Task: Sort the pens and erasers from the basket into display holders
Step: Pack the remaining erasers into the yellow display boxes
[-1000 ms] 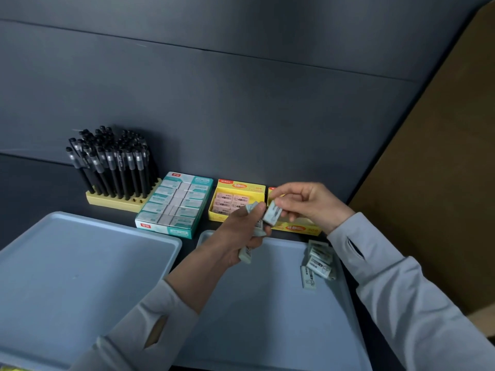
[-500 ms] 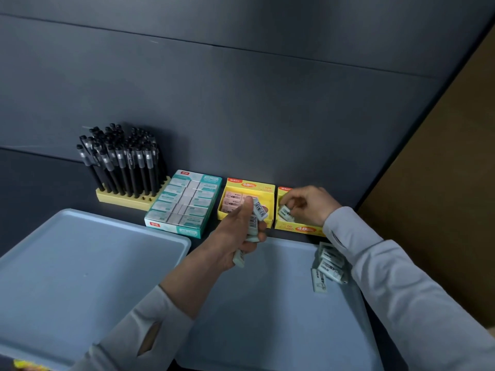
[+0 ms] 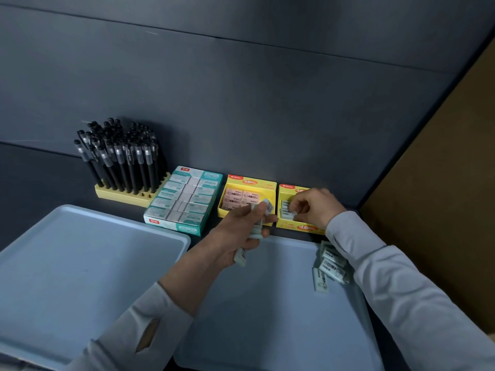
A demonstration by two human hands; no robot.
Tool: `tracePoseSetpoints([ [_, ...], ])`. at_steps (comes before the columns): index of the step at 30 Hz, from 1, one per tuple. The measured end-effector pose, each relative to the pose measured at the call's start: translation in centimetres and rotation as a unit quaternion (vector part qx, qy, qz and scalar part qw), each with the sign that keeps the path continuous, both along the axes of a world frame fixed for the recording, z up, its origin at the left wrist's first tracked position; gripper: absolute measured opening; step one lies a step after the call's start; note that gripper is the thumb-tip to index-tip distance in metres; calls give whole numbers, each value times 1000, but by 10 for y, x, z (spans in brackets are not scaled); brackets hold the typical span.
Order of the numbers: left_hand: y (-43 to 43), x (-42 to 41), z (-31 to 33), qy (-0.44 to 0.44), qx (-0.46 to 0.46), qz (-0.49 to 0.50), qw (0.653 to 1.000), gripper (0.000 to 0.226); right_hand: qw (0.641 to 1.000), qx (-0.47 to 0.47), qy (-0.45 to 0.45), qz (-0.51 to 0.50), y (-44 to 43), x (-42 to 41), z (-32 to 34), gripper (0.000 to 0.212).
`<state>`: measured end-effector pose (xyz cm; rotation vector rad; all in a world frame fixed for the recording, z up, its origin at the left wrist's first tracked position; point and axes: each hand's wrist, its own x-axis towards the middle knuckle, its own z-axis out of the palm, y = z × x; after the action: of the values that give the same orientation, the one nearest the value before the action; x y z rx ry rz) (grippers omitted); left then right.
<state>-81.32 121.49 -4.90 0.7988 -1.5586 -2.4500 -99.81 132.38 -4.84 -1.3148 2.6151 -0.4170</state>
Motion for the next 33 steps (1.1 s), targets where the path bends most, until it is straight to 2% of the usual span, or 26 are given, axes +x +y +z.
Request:
tracePoseSetpoints([
  [5,0,0,-2,10,24,2,1000,24,1000,-7,-4,-30,-1,0,-3,16],
  [8,1,-1,-2,29,59,0,998,30,995,-82,-51,-28,2,3,6,7],
  [9,1,-2,-3,32,65,0,997,30,985,-128,-112,-11,2,7,12,5],
  [11,4,-4,-3,32,68,-1,997,30,941,-202,-269,33,3,21,23,8],
  [12,6,-6,-3,31,65,-4,997,31,921,-218,-318,51,3,29,27,11],
  [16,12,-12,-1,16,38,-21,999,40,907,-244,-337,67,5,39,24,8],
  [20,9,-10,-4,1,55,2,998,46,840,-324,-435,-9,18,33,24,19],
  [22,7,-8,-6,-9,69,13,998,46,801,-355,-480,-41,23,31,25,17],
  [24,6,-6,-6,-12,74,16,997,47,783,-376,-491,-65,24,29,24,12],
  [26,6,-5,-5,-17,73,19,997,48,806,-374,-453,-74,23,26,19,9],
  [29,5,-2,-3,-22,81,26,996,38,864,-334,-371,-65,26,21,13,28],
  [31,4,1,-2,-23,99,28,994,30,874,-319,-362,-63,29,20,13,37],
  [33,2,2,-4,-17,116,29,993,28,875,-314,-363,-65,30,21,14,36],
])
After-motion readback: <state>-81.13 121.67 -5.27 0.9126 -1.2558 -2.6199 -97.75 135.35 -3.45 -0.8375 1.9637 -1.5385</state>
